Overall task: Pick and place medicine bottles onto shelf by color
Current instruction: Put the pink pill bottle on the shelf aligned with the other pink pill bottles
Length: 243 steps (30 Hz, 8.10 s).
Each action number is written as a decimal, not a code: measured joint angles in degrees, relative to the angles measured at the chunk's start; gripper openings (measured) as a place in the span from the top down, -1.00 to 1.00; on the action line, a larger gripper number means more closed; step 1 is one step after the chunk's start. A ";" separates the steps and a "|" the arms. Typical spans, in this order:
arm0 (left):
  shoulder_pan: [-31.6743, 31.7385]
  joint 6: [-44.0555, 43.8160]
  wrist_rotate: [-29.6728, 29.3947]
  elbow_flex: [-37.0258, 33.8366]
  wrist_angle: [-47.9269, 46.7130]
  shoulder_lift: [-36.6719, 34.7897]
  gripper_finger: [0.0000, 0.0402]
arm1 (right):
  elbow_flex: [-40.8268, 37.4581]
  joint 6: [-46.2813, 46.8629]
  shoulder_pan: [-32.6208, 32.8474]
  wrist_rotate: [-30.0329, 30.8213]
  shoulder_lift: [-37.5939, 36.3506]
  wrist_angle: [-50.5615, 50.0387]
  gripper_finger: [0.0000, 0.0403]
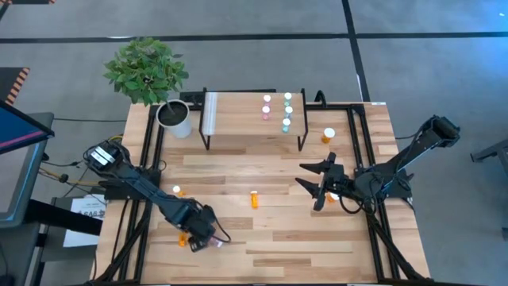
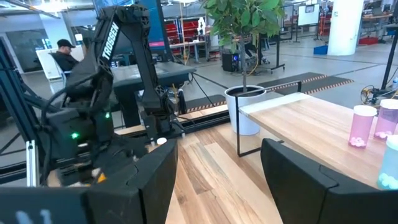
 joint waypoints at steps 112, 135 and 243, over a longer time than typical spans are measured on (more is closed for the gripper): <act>20.04 56.85 -9.88 -16.07 82.92 -16.24 0.51 | 15.52 -0.76 -16.22 -36.04 32.96 27.74 -0.27; 21.29 52.90 -12.51 -16.03 86.32 -16.26 0.51 | 15.45 0.14 -16.90 -36.09 32.96 26.95 -0.27; 25.75 50.38 -12.34 -11.70 69.52 -25.00 -0.27 | 15.34 0.11 -17.27 -37.53 32.96 23.78 0.33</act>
